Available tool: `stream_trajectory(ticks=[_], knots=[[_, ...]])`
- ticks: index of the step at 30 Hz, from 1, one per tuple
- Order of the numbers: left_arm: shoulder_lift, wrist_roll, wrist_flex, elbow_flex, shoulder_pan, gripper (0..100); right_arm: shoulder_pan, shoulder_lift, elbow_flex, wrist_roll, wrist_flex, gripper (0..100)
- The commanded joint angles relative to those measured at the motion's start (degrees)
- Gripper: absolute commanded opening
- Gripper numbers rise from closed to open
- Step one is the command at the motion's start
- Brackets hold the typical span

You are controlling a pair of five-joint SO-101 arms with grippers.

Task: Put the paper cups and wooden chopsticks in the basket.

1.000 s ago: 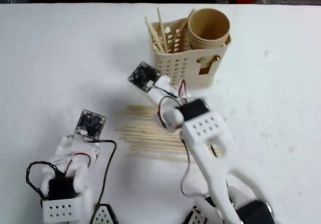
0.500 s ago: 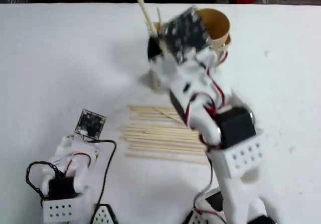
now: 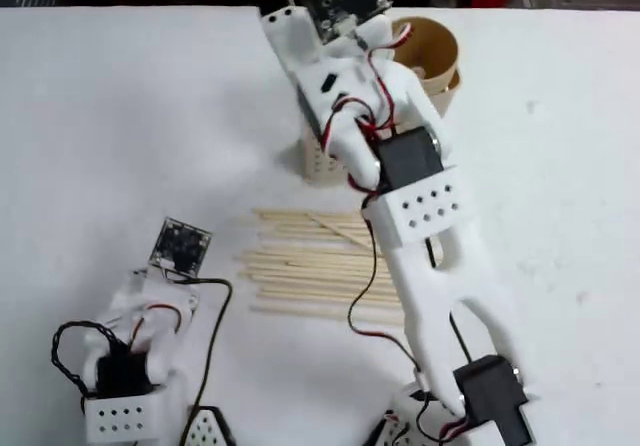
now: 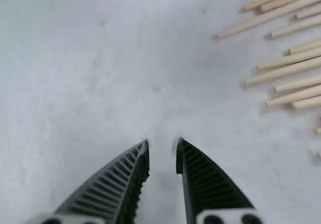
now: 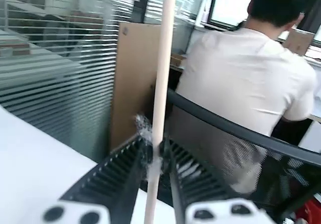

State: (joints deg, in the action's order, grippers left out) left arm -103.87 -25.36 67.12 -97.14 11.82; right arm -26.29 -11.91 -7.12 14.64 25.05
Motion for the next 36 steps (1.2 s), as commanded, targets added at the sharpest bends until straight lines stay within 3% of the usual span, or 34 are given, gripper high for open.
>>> stream_trajectory(ticks=[1,15,20,23,30,36], knots=[[-0.48,0.09,0.7,0.18,-0.66,11,2.24,-0.13,-2.9,-0.44,-1.8,1.8],[-0.48,0.09,0.7,0.18,-0.66,11,3.47,-0.31,0.09,-0.53,-1.89,2.2],[-0.48,0.09,0.7,0.18,-0.66,11,3.47,-0.48,0.35,-0.53,-1.36,14.0],[-0.48,0.09,0.7,0.18,-0.66,11,3.47,-0.57,0.44,-0.53,0.84,14.1],[-0.48,0.09,0.7,0.18,-0.66,11,3.47,-0.92,0.35,-0.53,17.89,6.7],[-0.48,0.09,0.7,0.18,-0.66,11,2.86,-7.25,0.26,-0.35,41.36,6.0]])
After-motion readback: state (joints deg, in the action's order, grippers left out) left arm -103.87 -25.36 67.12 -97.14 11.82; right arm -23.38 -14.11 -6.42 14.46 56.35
